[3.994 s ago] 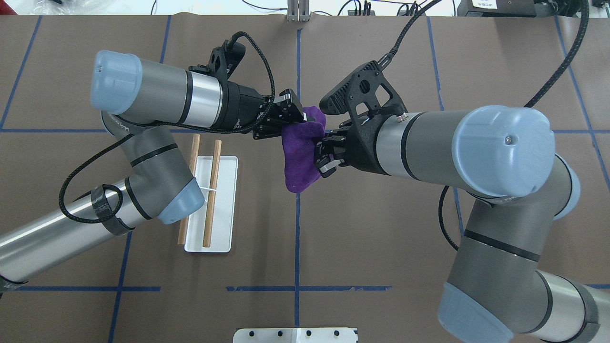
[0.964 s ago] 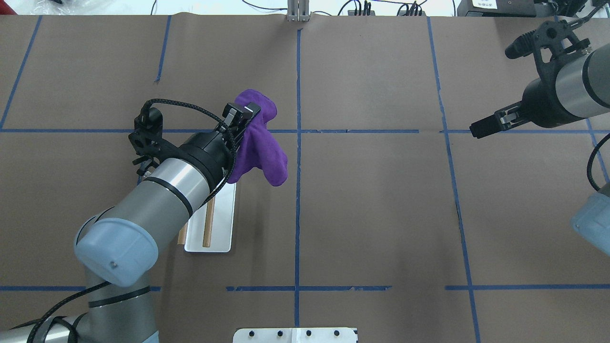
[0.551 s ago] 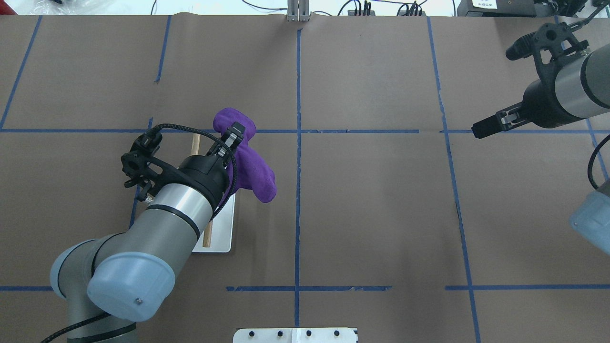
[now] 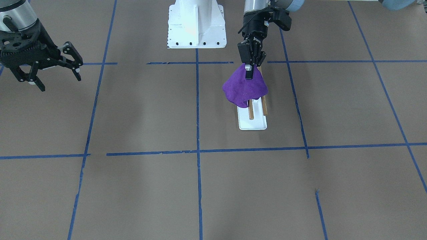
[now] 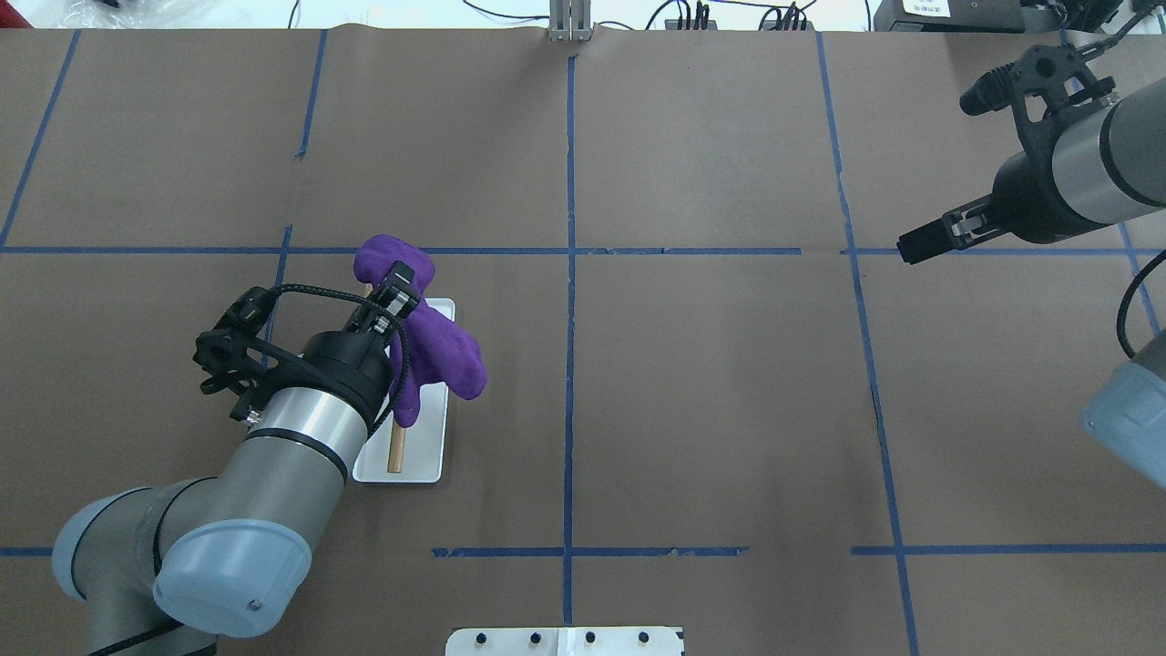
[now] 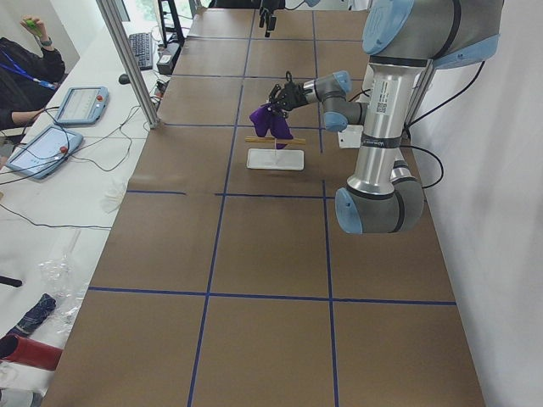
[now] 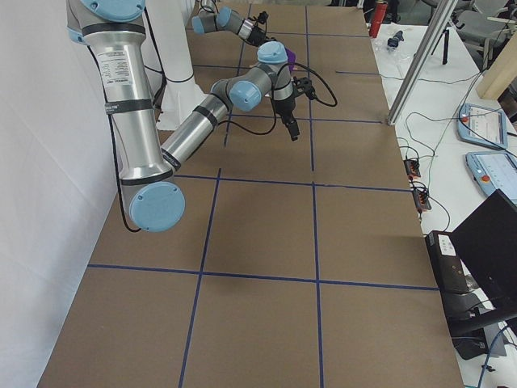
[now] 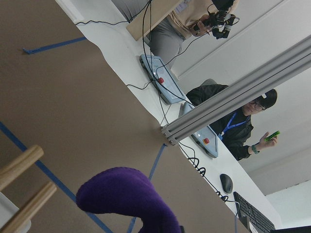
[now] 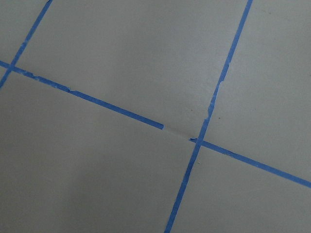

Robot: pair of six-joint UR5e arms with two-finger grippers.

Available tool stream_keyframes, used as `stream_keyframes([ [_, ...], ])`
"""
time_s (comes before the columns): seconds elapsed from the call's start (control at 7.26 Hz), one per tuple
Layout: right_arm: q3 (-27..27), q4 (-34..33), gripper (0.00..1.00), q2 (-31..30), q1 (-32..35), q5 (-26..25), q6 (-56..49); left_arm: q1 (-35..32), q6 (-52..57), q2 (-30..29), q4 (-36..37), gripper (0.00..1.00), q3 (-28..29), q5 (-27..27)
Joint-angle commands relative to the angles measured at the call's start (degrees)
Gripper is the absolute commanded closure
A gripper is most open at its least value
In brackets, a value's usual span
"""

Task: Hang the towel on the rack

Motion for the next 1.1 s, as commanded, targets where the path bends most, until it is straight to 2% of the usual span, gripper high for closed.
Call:
stream_keyframes([
  [0.0,-0.28,0.01,0.00,0.13,-0.02,0.00,0.00,-0.39,-0.25,6.27,0.02,1.00,-2.89,1.22],
  [0.28,-0.54,0.27,0.00,0.22,-0.02,-0.09,0.00,-0.57,-0.43,10.07,0.02,1.00,-2.64,1.23],
  [0.55,-0.54,0.36,0.00,0.31,-0.11,-0.09,0.00,-0.40,-0.43,10.00,0.02,1.00,-0.46,1.05],
  [0.69,-0.54,0.36,0.00,0.31,-0.02,-0.09,0.00,-0.39,-0.08,9.91,-0.06,0.63,-0.18,0.61],
  [0.83,-0.63,0.36,0.00,0.40,-0.11,-0.09,0.00,-0.39,0.62,9.91,-0.06,0.01,0.00,0.44],
  [0.96,-0.89,0.36,0.00,0.40,-0.02,-0.09,0.00,-0.48,3.15,9.91,-0.06,0.00,-1.05,-1.04],
])
